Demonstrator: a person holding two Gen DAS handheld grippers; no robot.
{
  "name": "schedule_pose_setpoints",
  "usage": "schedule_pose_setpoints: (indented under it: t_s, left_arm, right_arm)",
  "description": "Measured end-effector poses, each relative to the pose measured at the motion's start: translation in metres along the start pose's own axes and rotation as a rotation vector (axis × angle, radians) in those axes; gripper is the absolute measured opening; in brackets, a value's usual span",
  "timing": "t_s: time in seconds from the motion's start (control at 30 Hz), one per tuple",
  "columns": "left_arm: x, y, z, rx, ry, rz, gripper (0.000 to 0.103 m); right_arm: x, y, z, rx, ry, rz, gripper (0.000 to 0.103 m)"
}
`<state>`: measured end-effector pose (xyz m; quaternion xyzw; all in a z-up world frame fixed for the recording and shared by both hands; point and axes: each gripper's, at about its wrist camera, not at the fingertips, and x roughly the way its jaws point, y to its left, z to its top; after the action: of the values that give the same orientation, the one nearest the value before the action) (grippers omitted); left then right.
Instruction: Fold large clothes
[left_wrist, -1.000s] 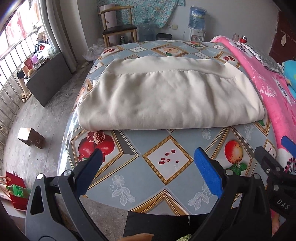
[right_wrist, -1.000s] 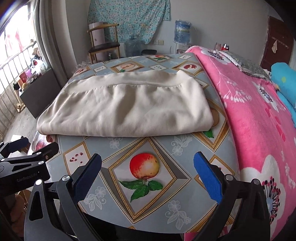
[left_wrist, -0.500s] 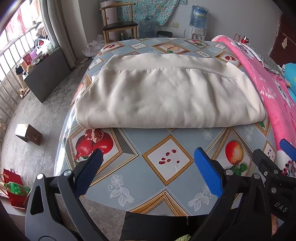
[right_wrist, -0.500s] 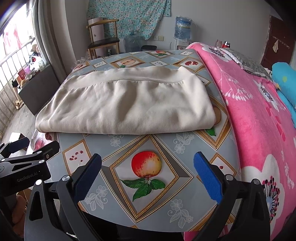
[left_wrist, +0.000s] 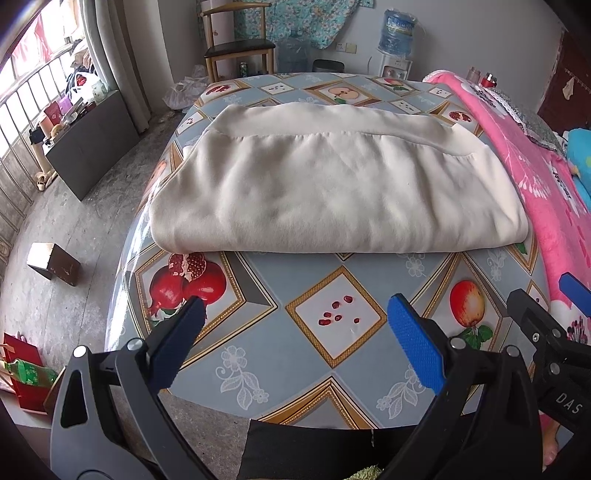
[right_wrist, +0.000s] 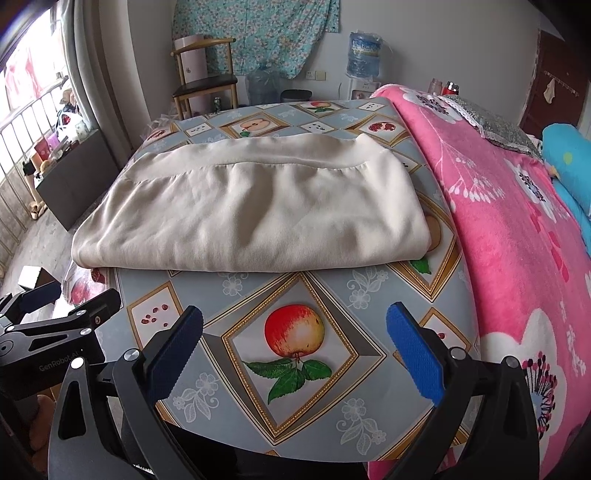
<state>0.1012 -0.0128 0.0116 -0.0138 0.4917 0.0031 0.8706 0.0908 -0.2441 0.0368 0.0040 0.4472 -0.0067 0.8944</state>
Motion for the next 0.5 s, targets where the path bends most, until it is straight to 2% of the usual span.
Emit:
schedule_pose_setpoints:
  t_s: [0.5]
  left_arm:
    - [-0.0005, -0.0038, -0.0021, 0.000, 0.006, -0.008, 0.095]
  right_arm:
    - [0.0015, -0.0025, 0.0002, 0.014, 0.007, -0.002, 0.097]
